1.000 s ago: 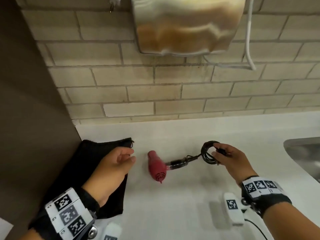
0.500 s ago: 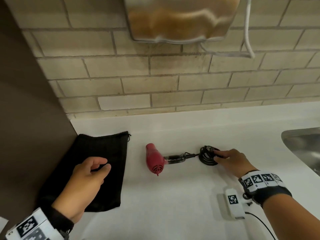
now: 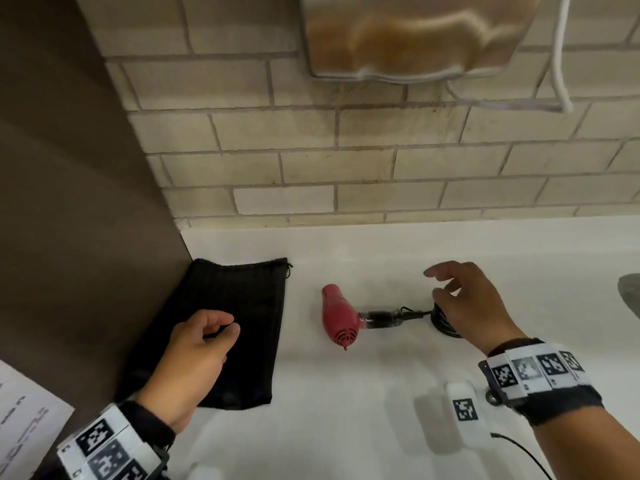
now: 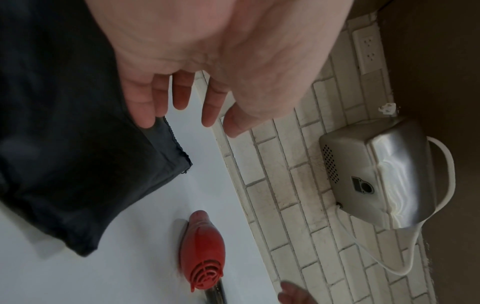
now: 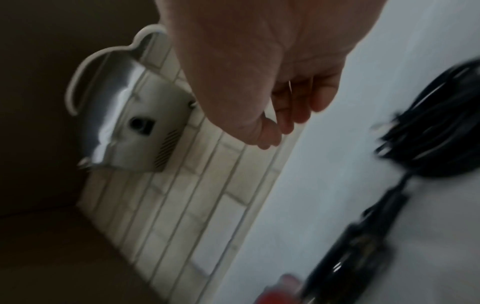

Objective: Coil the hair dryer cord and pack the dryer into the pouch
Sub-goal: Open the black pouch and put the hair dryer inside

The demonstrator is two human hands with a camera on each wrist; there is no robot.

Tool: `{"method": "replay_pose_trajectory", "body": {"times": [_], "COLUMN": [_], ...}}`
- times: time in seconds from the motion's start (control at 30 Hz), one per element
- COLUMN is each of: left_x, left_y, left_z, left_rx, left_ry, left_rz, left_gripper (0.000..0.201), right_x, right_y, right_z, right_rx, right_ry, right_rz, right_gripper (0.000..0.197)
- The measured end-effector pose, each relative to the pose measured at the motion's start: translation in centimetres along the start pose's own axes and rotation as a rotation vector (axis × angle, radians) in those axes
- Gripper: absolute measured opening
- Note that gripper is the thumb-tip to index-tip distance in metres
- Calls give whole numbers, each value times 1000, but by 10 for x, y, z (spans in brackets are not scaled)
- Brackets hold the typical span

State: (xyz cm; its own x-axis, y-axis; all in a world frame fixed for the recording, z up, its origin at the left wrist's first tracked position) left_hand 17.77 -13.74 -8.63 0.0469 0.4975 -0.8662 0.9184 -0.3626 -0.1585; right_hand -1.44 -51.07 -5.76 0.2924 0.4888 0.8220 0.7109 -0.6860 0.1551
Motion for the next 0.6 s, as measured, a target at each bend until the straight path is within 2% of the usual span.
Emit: {"method": "replay_pose_trajectory", "body": {"times": [0.1, 0.17, 0.27, 0.43, 0.53, 0.6], "left_x": [2, 3, 3, 4, 7, 5], "left_y": [-1, -2, -5, -8, -7, -3], "left_z": [-5, -8, -15, -25, -31, -33], "left_rx": [-9, -18, -34, -44, -57, -61], "left_ry": [3, -10, -35, -42, -45, -56], "left_rz": [3, 12, 14, 17, 5, 4], "left_gripper": [12, 12, 11, 10, 10, 9], "right_x": [48, 67, 81, 81, 79, 79], "right_y": [-7, -11, -2, 39, 63, 72], "right_z": [62, 109, 182, 265, 288, 294], "right_rx": [175, 295, 430, 504, 519, 518], "right_ry": [185, 295, 314, 363, 285, 260], "right_rz": [-54, -5, 77, 284, 301, 310], "right_gripper": [31, 26, 23, 40, 47, 41]}}
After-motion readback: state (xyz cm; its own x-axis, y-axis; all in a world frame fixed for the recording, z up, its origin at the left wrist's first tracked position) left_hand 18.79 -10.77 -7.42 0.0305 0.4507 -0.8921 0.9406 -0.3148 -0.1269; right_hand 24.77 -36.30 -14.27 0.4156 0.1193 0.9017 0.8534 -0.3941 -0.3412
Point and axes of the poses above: each hand's wrist, its own y-axis towards the middle knuckle, its own z-axis out of the palm, x = y × z, the point moved 8 cm from there along y, towards the middle knuckle, and after that the axes turned 7 degrees about y, right-handed, at the moved point
